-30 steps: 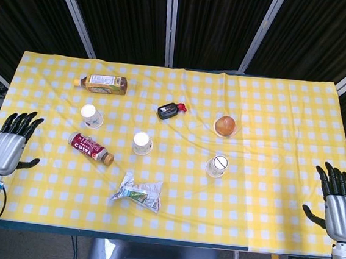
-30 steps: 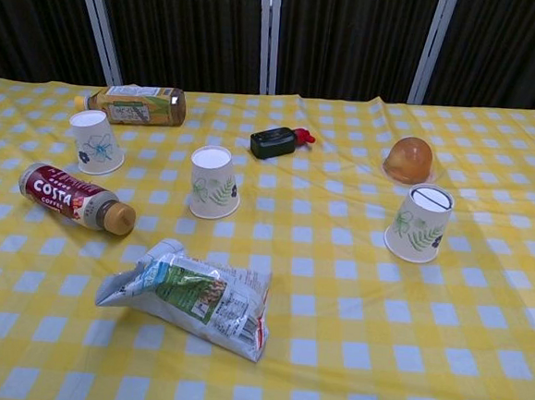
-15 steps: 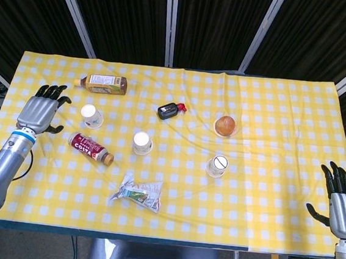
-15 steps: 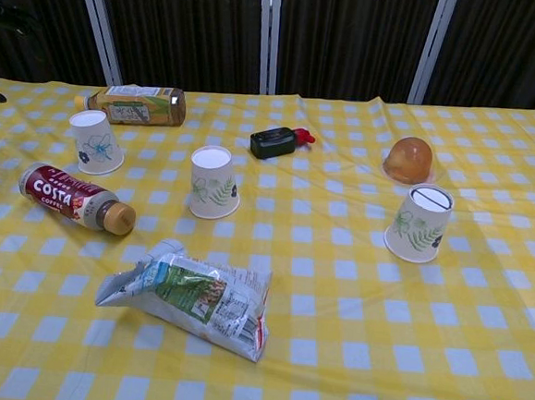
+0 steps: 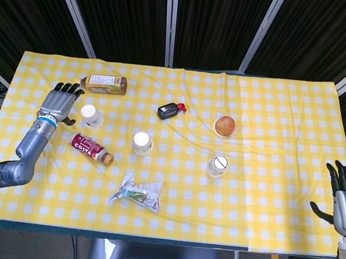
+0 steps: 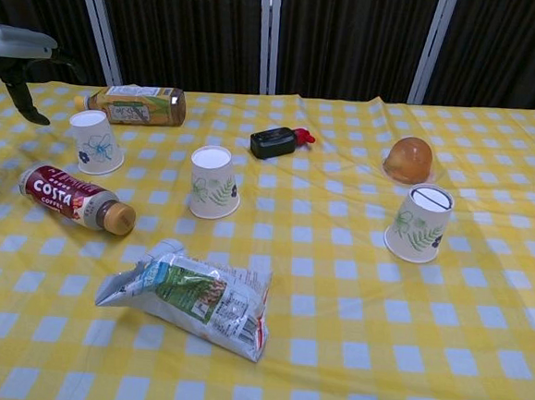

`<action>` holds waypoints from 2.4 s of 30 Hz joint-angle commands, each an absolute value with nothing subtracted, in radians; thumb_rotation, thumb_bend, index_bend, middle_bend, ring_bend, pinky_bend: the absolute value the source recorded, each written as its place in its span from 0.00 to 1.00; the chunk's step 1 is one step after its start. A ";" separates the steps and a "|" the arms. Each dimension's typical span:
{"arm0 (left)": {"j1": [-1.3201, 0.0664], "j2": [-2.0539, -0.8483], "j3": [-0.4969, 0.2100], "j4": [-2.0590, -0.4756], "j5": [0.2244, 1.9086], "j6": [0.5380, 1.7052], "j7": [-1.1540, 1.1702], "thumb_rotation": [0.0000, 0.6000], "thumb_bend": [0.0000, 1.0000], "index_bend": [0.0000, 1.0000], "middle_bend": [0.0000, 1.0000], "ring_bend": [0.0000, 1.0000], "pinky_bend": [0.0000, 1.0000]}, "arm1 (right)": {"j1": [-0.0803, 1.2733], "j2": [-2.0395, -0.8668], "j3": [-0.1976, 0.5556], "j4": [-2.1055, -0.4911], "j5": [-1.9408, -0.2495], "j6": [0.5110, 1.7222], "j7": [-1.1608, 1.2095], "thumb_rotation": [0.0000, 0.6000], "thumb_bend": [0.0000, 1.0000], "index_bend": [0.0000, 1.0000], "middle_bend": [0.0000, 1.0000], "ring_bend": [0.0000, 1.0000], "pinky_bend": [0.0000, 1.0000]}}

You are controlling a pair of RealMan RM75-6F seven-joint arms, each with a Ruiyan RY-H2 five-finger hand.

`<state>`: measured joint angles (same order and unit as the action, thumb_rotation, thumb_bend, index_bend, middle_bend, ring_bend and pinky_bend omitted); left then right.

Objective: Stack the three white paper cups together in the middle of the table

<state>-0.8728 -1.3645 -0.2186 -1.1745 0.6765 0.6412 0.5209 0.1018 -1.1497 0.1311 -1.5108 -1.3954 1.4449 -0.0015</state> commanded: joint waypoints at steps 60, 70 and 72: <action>-1.004 -1.276 -0.194 -1.659 0.817 0.851 0.512 1.00 0.28 0.40 0.00 0.00 0.00 | 0.083 -1.126 0.131 -1.535 -1.412 1.482 0.049 1.00 0.09 0.01 0.00 0.00 0.00; -1.034 -1.347 -0.186 -1.610 0.779 0.852 0.517 1.00 0.28 0.37 0.00 0.00 0.00 | 0.080 -1.118 0.128 -1.542 -1.421 1.485 0.063 1.00 0.09 0.01 0.00 0.00 0.00; -1.041 -1.358 -0.183 -1.599 0.767 0.849 0.521 1.00 0.28 0.31 0.00 0.00 0.00 | 0.079 -1.116 0.129 -1.544 -1.421 1.486 0.065 1.00 0.09 0.01 0.00 0.00 0.00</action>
<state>-1.0368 -1.3528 -0.1850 -1.6029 0.7719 0.8511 0.5182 0.0795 -1.1162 0.1290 -1.5439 -1.4208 1.4863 0.0649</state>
